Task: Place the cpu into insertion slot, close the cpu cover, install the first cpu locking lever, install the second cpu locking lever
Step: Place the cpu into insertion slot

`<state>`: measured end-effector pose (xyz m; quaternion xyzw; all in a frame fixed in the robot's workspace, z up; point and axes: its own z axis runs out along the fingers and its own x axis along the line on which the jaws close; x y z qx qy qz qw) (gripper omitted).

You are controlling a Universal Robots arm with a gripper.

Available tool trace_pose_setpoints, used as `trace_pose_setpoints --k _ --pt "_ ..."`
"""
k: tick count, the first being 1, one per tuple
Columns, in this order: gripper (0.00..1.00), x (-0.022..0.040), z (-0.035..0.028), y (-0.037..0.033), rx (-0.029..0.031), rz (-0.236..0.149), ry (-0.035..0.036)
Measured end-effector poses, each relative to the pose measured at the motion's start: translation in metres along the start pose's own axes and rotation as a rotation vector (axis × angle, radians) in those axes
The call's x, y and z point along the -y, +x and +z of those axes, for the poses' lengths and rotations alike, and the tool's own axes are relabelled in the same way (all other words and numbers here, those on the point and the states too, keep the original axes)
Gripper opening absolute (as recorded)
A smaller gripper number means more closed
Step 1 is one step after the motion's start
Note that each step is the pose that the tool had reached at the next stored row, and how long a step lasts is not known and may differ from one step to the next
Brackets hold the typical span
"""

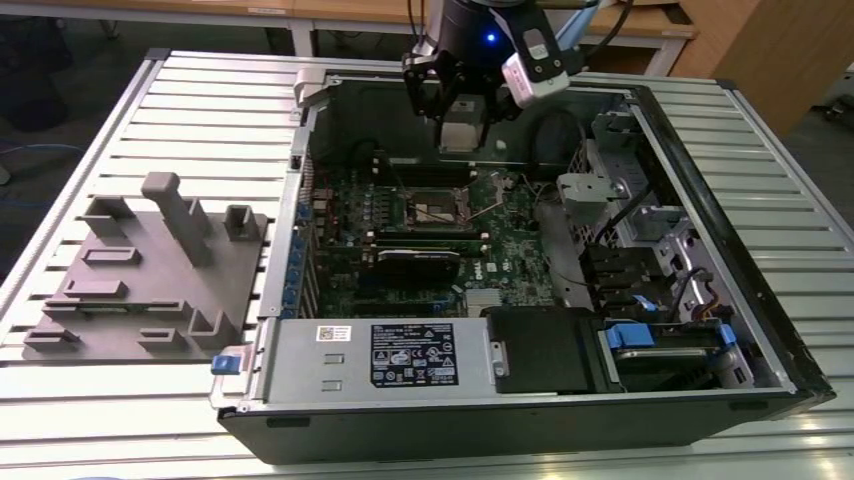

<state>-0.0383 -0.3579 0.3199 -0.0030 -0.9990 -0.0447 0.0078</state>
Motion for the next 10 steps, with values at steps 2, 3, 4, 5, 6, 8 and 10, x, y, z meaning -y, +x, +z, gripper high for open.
trace_pose_setpoints --k 2,3,4,5,6,8,10 --pt "0.54 0.0001 0.0008 0.0 0.0 0.0 0.0001" --pt "0.54 0.0001 0.0011 0.0 -0.0001 0.0 0.0002" --pt "0.54 0.0001 0.0013 0.0 -0.0001 0.0 0.0002" --pt "0.54 0.0002 0.0014 0.0 -0.0001 0.0 0.0002" --pt "0.54 0.0002 0.0028 0.0 -0.0001 0.0 0.0001" --pt "0.54 0.0004 0.0038 0.0 -0.0001 0.0 0.0001" --pt "0.54 0.0003 0.0039 0.0 0.0 0.0 0.0"
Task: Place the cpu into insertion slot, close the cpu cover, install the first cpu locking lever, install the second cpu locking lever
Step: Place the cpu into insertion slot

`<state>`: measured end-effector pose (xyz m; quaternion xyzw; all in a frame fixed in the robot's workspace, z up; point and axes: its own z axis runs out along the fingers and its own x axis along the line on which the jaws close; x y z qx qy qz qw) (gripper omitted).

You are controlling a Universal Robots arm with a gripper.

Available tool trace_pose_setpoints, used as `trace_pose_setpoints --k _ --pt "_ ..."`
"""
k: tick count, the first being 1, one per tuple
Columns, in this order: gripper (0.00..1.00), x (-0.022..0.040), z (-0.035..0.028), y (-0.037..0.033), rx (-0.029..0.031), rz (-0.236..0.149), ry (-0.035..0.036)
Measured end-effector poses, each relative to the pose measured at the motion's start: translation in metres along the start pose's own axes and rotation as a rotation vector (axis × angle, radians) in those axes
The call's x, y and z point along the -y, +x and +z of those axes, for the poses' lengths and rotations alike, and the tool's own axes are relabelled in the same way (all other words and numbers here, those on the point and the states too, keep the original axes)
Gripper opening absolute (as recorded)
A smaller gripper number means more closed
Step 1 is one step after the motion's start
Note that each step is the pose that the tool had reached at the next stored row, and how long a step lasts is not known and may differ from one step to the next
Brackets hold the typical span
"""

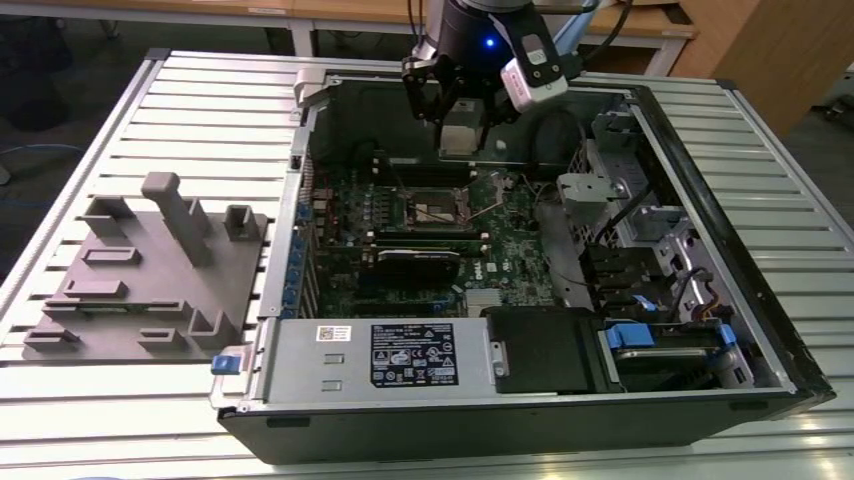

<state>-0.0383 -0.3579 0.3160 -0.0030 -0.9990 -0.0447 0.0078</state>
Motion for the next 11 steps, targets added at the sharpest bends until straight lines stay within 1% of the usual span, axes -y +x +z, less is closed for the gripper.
trace_pose_setpoints --k 6,11 --pt "0.54 0.0 0.0 0.0 0.0 0.001 0.0" --pt "0.54 0.0 0.0002 0.0 0.0015 0.017 -0.0002"
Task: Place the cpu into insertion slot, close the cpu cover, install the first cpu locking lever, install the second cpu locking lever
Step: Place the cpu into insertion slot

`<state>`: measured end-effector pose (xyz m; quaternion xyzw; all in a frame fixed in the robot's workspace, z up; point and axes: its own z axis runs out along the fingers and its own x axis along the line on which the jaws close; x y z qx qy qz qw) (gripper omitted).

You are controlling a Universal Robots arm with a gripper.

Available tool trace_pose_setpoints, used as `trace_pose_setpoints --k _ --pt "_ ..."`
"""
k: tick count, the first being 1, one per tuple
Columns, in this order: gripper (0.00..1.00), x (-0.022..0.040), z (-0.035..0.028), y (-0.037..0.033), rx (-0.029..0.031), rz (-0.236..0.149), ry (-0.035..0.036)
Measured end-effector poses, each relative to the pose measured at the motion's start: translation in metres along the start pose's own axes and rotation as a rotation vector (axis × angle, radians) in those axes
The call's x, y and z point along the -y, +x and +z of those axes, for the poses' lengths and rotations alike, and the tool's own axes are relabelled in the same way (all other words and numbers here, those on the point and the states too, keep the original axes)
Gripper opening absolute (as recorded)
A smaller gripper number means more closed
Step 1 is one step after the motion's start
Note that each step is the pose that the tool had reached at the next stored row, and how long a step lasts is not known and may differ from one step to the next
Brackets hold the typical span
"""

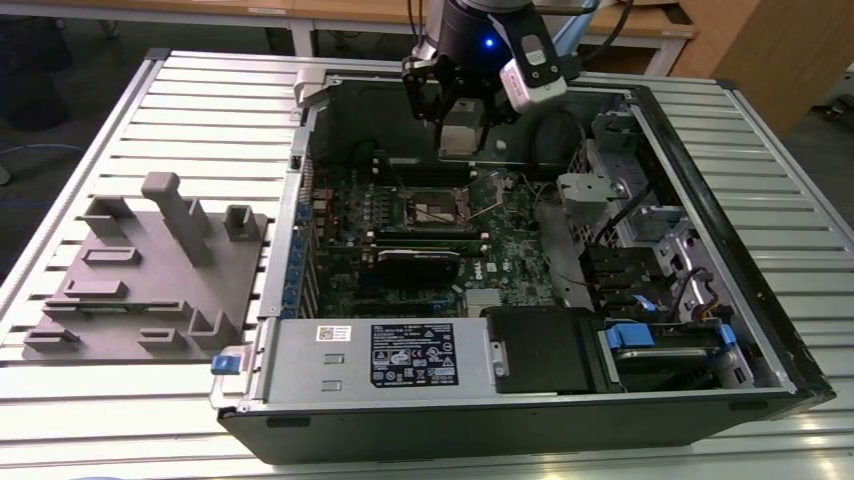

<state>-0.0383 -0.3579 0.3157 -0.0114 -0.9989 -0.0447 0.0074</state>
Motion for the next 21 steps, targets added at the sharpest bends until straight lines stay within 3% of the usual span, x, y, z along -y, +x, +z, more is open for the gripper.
trace_pose_setpoints --k 6,21 --pt "0.54 0.0 0.0003 0.0 0.0026 0.029 -0.0005" --pt "0.54 0.0 0.0003 0.0 0.0037 0.041 -0.0007"
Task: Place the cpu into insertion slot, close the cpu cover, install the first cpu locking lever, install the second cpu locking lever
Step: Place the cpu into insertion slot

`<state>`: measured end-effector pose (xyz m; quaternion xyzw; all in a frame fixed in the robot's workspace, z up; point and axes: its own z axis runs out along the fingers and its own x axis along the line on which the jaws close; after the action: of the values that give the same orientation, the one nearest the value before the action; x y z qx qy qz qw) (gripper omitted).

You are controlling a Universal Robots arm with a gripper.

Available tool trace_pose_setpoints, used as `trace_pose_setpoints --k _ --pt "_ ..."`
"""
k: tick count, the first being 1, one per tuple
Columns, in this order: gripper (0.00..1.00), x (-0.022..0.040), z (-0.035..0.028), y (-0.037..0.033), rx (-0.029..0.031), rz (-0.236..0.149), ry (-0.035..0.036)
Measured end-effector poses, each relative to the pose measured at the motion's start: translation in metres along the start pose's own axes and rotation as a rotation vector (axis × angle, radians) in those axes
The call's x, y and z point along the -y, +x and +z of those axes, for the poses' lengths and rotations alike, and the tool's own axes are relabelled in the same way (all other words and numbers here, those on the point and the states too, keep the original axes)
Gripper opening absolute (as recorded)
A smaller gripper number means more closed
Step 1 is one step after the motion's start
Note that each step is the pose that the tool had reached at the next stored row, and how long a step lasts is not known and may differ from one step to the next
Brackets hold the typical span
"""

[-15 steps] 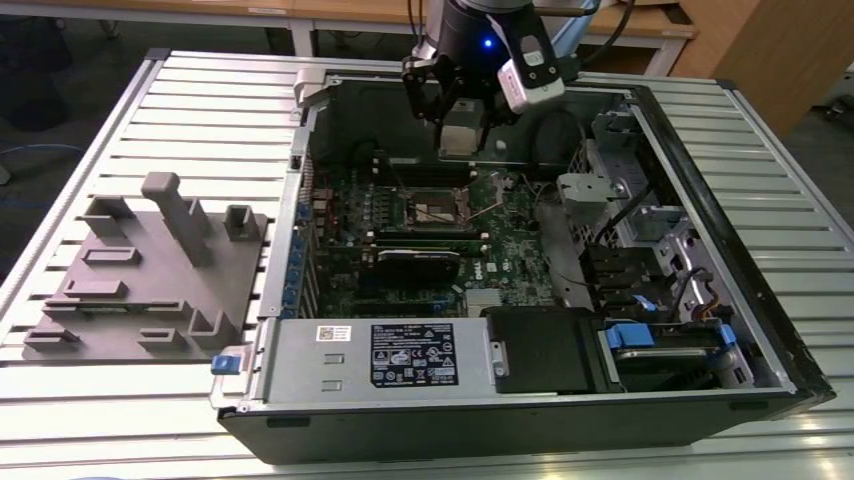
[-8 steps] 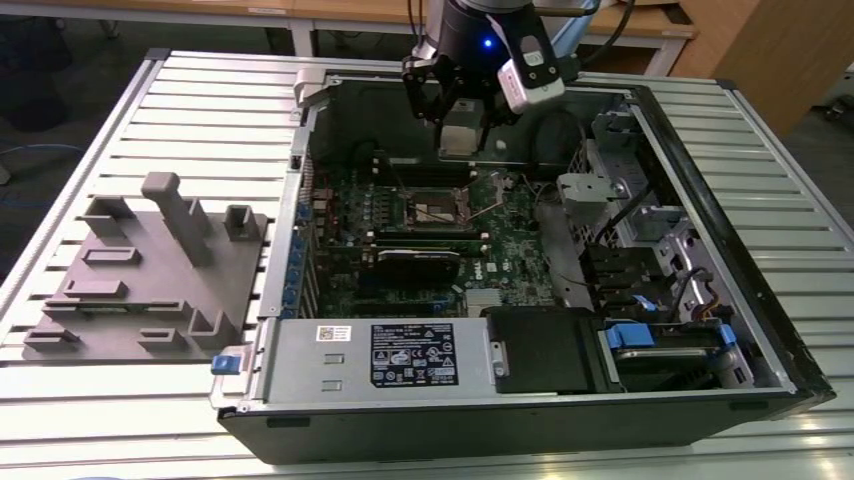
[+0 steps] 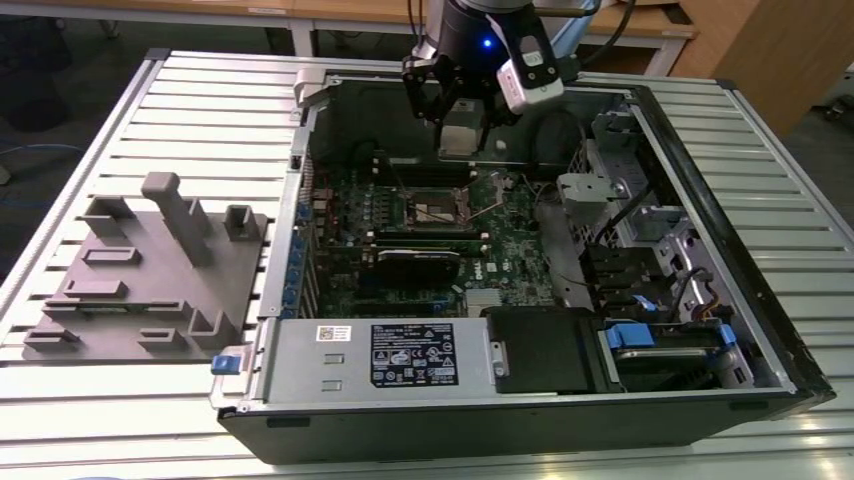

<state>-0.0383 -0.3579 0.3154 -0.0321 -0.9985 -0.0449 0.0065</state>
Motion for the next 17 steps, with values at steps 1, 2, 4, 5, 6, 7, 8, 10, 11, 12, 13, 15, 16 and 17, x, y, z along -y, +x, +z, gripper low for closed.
trace_pose_setpoints --k 1,2,4,5,6,7,8,10,11,12,13,15,16,17 --pt "0.54 0.0 0.0 0.0 0.0003 0.003 -0.0001" --pt "0.54 0.0 0.0 0.0 0.0005 0.005 -0.0001" --pt "0.54 0.0 0.0 0.0 0.0005 0.005 -0.0001" --pt "0.54 0.0 0.0002 0.0 0.0005 0.006 -0.0001" --pt "0.54 0.0001 0.0008 0.0 0.0006 0.005 -0.0003" --pt "0.54 0.0001 0.0013 0.0 0.0005 0.006 -0.0002" --pt "0.54 0.0002 0.0019 0.0 0.0005 0.006 -0.0002" --pt "0.54 0.0002 0.0028 -0.0001 0.0005 0.006 0.0" --pt "0.54 0.0003 0.0028 0.0 0.0004 0.006 0.0003" --pt "0.54 0.0003 0.0028 0.0 0.0003 0.006 0.0003" --pt "0.54 0.0003 0.0029 0.0 0.0004 0.006 0.0002" --pt "0.54 0.0003 0.003 0.0 0.0005 0.006 0.0" --pt "0.54 0.0003 0.0031 0.0 0.0005 0.006 0.0001" --pt "0.54 0.0003 0.0031 0.0 0.0005 0.006 0.0"
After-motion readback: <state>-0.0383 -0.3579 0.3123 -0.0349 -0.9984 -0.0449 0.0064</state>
